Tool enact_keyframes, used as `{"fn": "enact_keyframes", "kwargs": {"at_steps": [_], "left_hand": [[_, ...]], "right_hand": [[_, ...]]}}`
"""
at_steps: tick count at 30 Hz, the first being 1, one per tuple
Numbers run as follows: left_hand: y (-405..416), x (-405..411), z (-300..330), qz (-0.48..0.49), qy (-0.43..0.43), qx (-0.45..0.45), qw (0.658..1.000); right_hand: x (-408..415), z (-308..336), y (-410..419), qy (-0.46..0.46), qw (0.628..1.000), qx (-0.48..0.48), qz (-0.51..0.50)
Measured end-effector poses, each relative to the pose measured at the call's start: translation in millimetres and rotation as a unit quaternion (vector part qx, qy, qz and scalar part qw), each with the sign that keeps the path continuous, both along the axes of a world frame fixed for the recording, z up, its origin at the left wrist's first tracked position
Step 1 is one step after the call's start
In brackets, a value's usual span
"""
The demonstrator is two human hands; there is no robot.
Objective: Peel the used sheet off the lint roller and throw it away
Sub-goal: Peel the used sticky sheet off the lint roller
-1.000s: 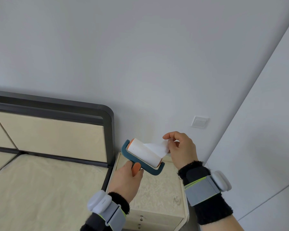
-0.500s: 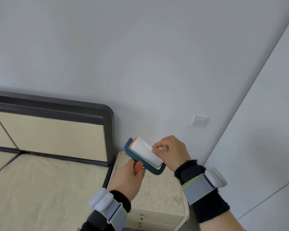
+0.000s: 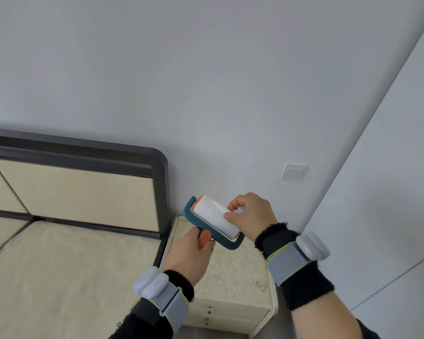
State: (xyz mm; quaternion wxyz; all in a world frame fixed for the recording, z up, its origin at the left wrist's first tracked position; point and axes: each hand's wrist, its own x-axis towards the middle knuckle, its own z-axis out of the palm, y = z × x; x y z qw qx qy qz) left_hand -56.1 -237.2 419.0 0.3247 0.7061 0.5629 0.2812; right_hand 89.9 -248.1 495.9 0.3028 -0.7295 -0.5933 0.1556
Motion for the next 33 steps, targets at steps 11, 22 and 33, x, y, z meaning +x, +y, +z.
{"fn": "enact_keyframes", "kwargs": {"at_steps": [11,22,33], "left_hand": [[0.6,1.1,-3.6,0.001,0.001,-0.017,1.000],[4.4,3.7,-4.9,0.006,-0.001,-0.019,1.000],[5.1,5.9,-5.9,0.004,-0.003,-0.009,1.000]], "right_hand": [[0.9,-11.9,-0.9,0.005,1.000,0.017,0.000],[6.3,-4.7,-3.3,0.032,0.994,0.102,-0.019],[7.9,-4.3,-0.8,0.025,0.997,0.069,-0.027]]}}
